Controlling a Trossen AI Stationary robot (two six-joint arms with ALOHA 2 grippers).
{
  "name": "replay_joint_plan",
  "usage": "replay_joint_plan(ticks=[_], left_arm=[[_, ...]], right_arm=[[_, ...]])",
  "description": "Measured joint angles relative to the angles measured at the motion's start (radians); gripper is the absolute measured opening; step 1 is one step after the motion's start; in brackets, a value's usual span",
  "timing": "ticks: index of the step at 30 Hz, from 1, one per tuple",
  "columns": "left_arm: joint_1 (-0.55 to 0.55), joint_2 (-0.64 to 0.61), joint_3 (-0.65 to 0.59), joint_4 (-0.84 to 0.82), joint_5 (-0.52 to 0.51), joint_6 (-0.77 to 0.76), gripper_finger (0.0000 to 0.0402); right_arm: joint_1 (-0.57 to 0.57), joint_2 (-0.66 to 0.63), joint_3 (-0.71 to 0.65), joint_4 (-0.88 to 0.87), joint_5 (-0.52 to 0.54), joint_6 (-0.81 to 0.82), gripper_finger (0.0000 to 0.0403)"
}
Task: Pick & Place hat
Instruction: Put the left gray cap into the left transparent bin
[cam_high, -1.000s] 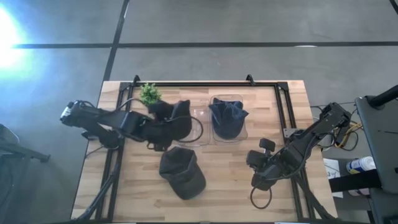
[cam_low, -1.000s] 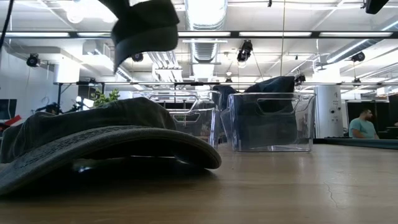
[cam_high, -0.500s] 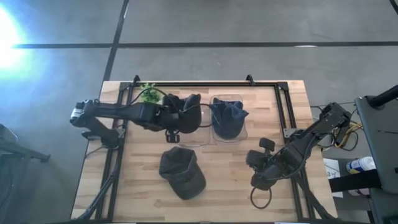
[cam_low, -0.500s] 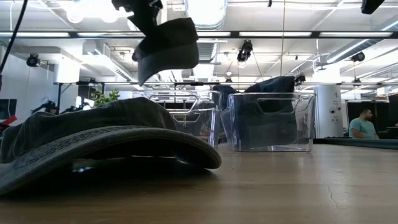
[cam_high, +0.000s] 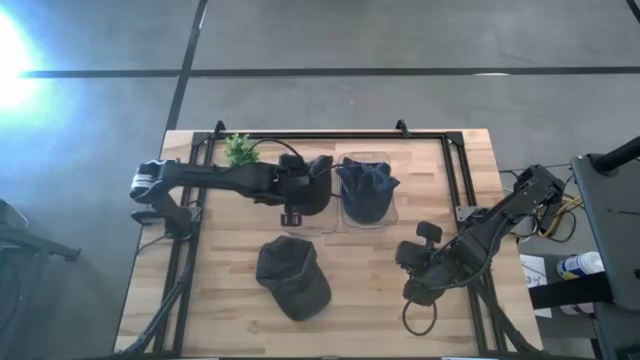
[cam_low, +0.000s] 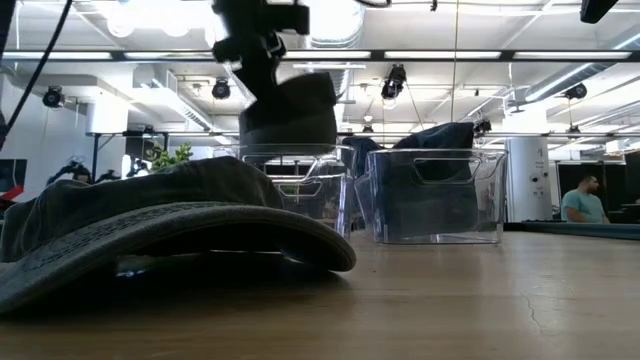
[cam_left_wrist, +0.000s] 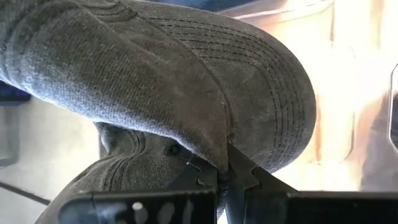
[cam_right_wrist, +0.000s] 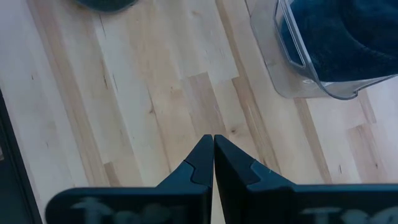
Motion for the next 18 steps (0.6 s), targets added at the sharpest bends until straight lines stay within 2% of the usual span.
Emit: replay_joint_plan(ticks=[10,18], left_arm=[[0.048,0.093,-0.108,0.126,0.046,0.033,0.0000],[0.082,0.118,-0.160,0.229,0.049,0.034,0.0000]], right_arm=[[0.000,0.000,0.000,0.000,-0.001,0.003,0.0008],[0.000,0.000,0.000,0.000,-0.002,0.002,0.0009]])
